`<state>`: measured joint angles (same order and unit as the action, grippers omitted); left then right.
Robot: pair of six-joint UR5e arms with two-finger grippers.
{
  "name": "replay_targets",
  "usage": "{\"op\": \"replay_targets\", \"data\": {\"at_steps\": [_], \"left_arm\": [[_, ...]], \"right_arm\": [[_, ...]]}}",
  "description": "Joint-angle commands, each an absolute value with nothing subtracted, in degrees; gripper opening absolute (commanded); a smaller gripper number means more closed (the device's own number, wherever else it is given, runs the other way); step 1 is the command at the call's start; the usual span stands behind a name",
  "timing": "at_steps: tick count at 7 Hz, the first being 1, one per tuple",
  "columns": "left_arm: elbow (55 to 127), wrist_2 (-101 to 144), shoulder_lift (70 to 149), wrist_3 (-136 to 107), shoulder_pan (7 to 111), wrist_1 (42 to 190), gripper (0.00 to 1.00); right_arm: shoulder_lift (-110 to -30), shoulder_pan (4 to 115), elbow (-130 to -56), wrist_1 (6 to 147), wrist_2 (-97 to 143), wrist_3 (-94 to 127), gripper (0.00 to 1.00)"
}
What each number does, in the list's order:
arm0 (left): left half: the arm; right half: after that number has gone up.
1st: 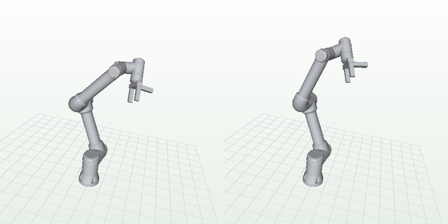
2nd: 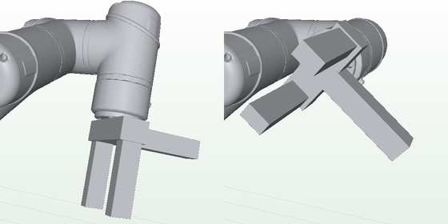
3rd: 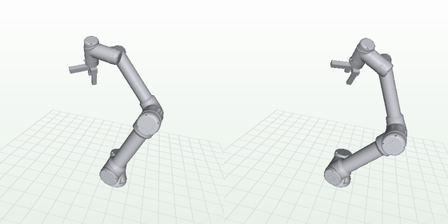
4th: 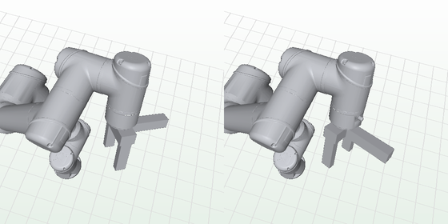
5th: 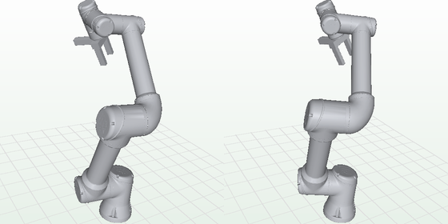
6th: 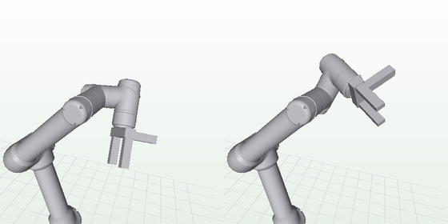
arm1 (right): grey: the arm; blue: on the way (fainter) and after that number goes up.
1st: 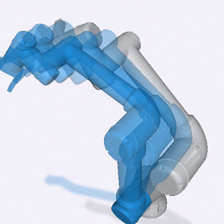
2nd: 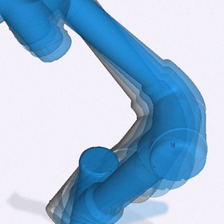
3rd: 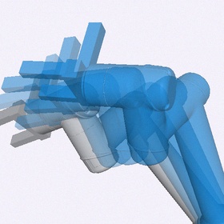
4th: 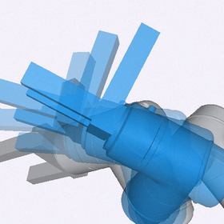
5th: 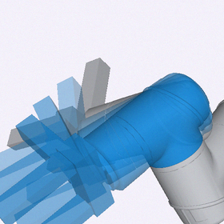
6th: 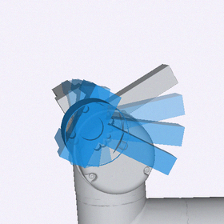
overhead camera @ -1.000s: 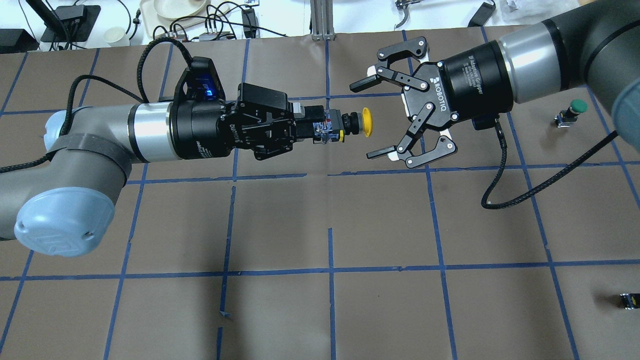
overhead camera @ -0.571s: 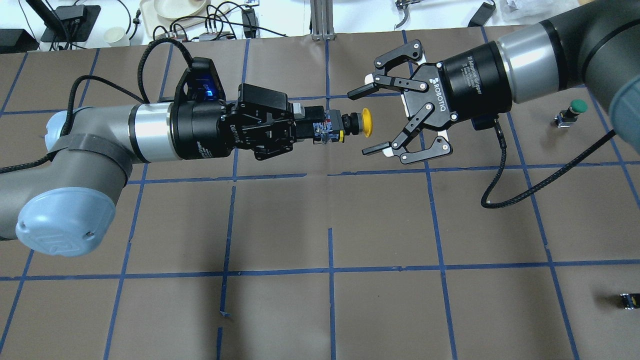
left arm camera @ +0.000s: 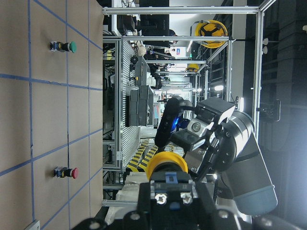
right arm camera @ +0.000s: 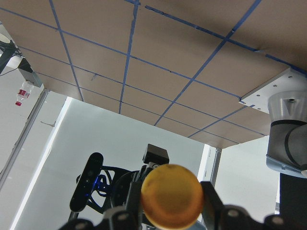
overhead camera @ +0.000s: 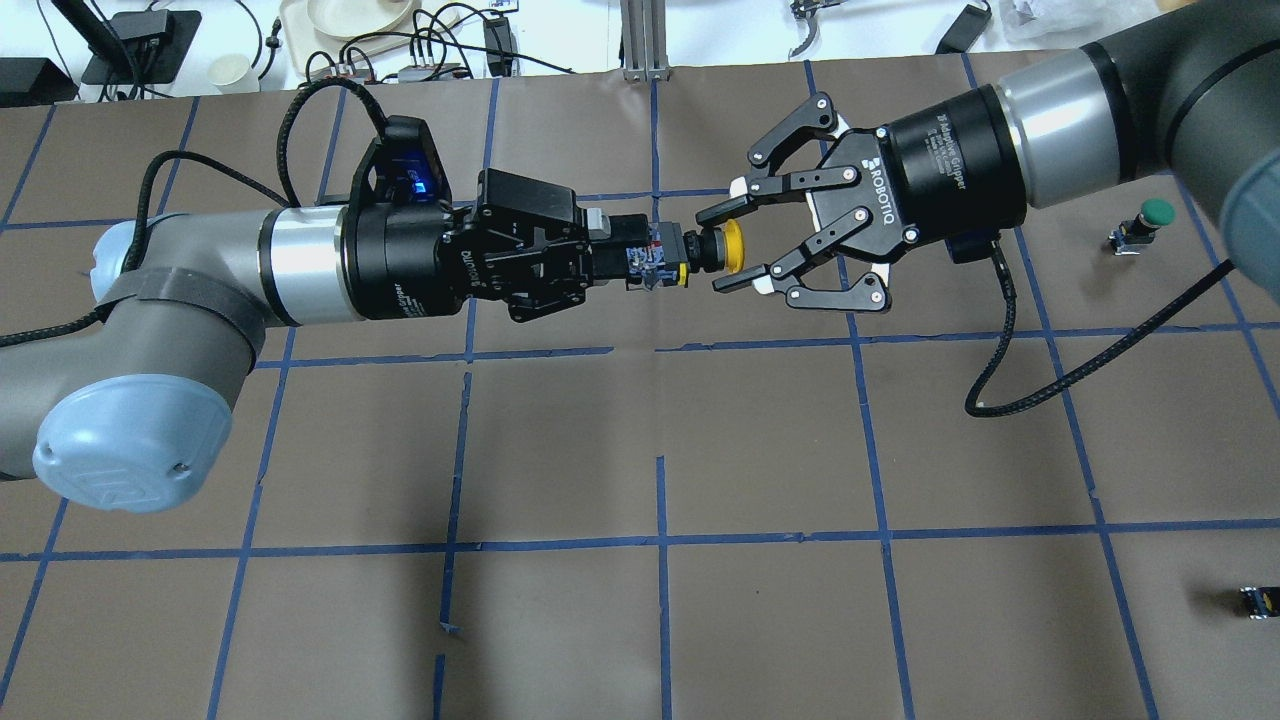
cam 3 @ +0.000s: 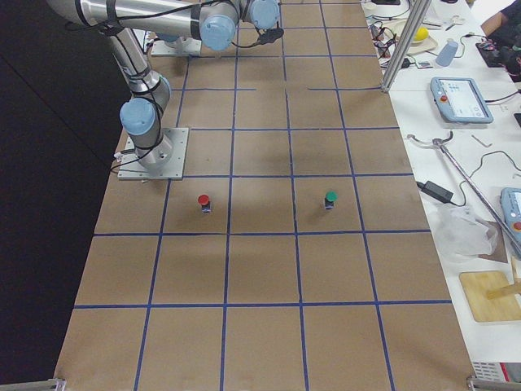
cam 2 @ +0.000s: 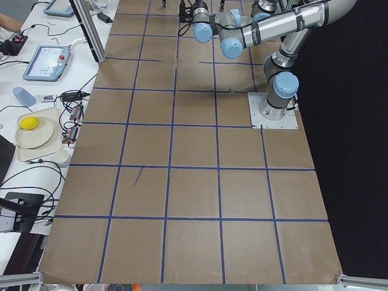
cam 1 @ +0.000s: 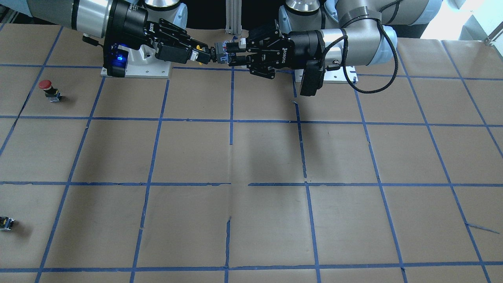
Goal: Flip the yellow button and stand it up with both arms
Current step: 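Open the left gripper and pull it back from the yellow button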
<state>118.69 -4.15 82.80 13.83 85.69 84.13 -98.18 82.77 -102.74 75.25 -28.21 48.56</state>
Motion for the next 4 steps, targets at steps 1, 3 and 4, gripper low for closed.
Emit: {"op": "replay_targets", "data": {"at_steps": [1,3,4], "left_arm": [[118.57,-4.57,82.53,13.71,85.69,84.20,0.05],[118.56,-4.75,82.79,12.23,85.69,84.20,0.49],[118.30,-5.44,82.71,11.52,85.69,84.20,0.60]], "right_arm": [[-98.17,82.71,-102.74,74.88,-28.21,48.60,0.33],[-98.17,82.71,-102.74,74.80,-28.21,48.69,0.29],[-98.17,82.62,-102.66,74.79,-28.21,48.78,0.28]]}}
